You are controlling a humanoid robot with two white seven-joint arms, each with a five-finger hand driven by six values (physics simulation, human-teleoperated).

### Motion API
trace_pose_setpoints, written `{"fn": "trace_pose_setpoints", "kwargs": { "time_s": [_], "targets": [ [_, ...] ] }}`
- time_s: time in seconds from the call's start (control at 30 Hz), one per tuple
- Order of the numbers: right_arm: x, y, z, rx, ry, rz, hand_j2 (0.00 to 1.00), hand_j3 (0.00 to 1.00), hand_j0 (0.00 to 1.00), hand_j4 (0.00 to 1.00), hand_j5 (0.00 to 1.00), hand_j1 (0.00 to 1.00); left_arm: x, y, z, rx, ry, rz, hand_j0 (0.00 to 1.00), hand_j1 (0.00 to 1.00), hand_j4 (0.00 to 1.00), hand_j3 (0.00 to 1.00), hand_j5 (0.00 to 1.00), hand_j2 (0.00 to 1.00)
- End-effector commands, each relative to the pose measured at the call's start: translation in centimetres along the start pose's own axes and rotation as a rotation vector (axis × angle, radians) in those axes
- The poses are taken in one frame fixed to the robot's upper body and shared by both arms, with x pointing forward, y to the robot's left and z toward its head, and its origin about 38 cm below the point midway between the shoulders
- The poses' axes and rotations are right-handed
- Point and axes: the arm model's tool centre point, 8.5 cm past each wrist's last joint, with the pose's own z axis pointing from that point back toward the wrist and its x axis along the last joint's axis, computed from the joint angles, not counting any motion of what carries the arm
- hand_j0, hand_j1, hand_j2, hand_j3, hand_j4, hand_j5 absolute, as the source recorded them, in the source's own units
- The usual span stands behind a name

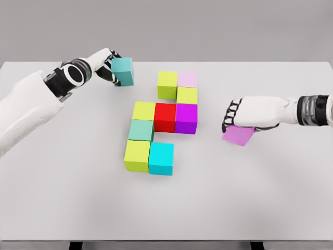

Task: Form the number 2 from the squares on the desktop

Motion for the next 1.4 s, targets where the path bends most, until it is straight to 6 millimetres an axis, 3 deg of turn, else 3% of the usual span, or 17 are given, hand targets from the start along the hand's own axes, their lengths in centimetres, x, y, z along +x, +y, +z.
{"fn": "trace_pose_setpoints", "kwargs": {
  "time_s": [0.0, 0.07, 0.4, 0.57, 0.93, 1.2, 1.27, 1.37],
  "targets": [
    [1.2, -1.0, 0.6, -0.015, -0.023, 0.037, 0.58, 0.58, 0.58, 0.58, 0.58, 0.58, 1.2, -0.8, -0.2, -0.010, -0.023, -0.007, 0.57, 0.57, 0.57, 0.57, 0.57, 0.57],
    [2.2, -1.2, 0.4, -0.020, -0.049, 0.052, 0.58, 0.58, 0.58, 0.58, 0.58, 0.58, 2.2, -1.5, -0.4, -0.019, -0.039, -0.010, 0.57, 0.57, 0.57, 0.57, 0.57, 0.57],
    [3.0, -1.6, -0.3, -0.032, -0.078, 0.057, 0.58, 0.58, 0.58, 0.58, 0.58, 0.58, 3.5, -2.6, -0.5, -0.039, -0.063, -0.016, 0.58, 0.58, 0.58, 0.58, 0.58, 0.58],
    [4.0, -1.7, -1.9, -0.027, -0.127, 0.064, 0.58, 0.58, 0.58, 0.58, 0.58, 0.58, 4.5, -3.1, -0.1, -0.052, -0.092, -0.026, 0.58, 0.58, 0.58, 0.58, 0.58, 0.58],
    [6.6, -2.1, -5.2, 0.002, -0.245, 0.092, 0.58, 0.58, 0.58, 0.58, 0.58, 0.58, 4.1, -4.0, -0.3, -0.068, -0.081, -0.050, 0.63, 0.63, 0.63, 0.63, 0.63, 0.63],
    [7.0, -3.0, -5.8, -0.014, -0.273, 0.095, 0.58, 0.58, 0.58, 0.58, 0.58, 0.58, 4.1, -4.0, -0.3, -0.070, -0.083, -0.050, 0.68, 0.68, 0.68, 0.68, 0.68, 0.68],
    [6.8, -3.3, -5.7, -0.020, -0.266, 0.102, 0.62, 0.62, 0.62, 0.62, 0.62, 0.62, 4.1, -4.0, -0.3, -0.070, -0.083, -0.050, 0.69, 0.69, 0.69, 0.69, 0.69, 0.69],
    [6.3, -3.5, -5.2, -0.026, -0.248, 0.103, 0.90, 0.90, 0.90, 0.90, 0.90, 0.90, 4.1, -4.0, -0.3, -0.070, -0.083, -0.049, 0.71, 0.71, 0.71, 0.71, 0.71, 0.71]
  ]
}}
